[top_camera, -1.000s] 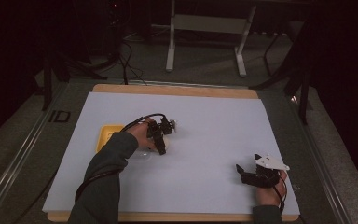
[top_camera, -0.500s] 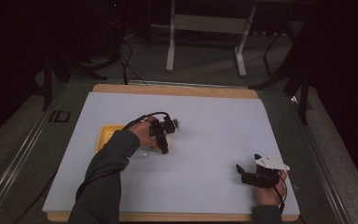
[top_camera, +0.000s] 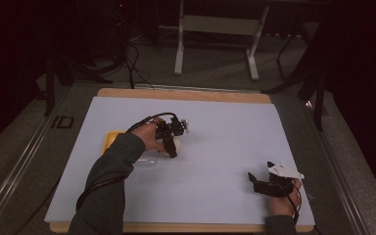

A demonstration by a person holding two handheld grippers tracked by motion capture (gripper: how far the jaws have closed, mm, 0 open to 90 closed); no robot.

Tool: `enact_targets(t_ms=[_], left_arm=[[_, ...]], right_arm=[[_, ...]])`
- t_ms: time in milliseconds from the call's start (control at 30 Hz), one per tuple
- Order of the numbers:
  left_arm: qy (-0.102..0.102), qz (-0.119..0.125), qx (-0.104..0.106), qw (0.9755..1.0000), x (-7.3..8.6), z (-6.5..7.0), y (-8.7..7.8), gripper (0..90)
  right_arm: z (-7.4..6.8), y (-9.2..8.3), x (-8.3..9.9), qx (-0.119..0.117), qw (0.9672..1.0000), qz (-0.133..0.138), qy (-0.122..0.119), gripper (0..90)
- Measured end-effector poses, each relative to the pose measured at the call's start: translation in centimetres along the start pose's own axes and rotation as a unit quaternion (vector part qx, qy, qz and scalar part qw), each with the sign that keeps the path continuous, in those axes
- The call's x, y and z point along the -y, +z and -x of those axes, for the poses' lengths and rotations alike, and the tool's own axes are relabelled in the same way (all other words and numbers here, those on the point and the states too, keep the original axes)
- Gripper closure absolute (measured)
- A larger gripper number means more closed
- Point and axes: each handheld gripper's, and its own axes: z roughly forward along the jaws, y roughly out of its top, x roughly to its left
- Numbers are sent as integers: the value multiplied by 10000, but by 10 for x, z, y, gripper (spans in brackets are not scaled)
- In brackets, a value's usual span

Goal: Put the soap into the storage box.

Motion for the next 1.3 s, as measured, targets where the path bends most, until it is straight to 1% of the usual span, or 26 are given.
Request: enact_targets(t_ms=[100, 200, 333, 400, 500, 667, 800, 933, 1100, 1300], left_arm=[[-40, 47, -40, 10000, 4, -1, -5, 242], [-131, 103, 20, 9999, 9, -4, -9, 242], [-185, 66, -22, 9998, 16, -6, -13, 242], [-237, 80, -41, 9997, 19, -7, -15, 242], [-260, 92, -107, 9996, 23, -8, -18, 242], [-334, 86, -137, 9993, 30, -11, -22, 242], [-359, 62, -135, 9992, 35, -13, -24, 242], [-454, 137, -99, 9988, 39, -15, -27, 242], [-456, 128, -114, 9988, 42, -16, -29, 242], [-571, 158, -80, 9982, 49, -18, -30, 242]], right_arm=[[0, 0, 0, 3, 10000, -2, -2, 137], [0, 0, 0, 4, 10000, 1, -1, 137], [0, 0, 0, 8, 10000, 0, -3, 137], [0, 0, 0, 11, 10000, 0, -4, 137], [0, 0, 0, 12, 10000, 1, -6, 137], [0, 0, 0, 18, 10000, 8, -3, 137], [0, 0, 0, 18, 10000, 7, -2, 137], [-1, 0, 0, 23, 10000, 5, -5, 137], [-1, 0, 0, 23, 10000, 6, -7, 137], [-1, 0, 0, 27, 10000, 6, -8, 137]])
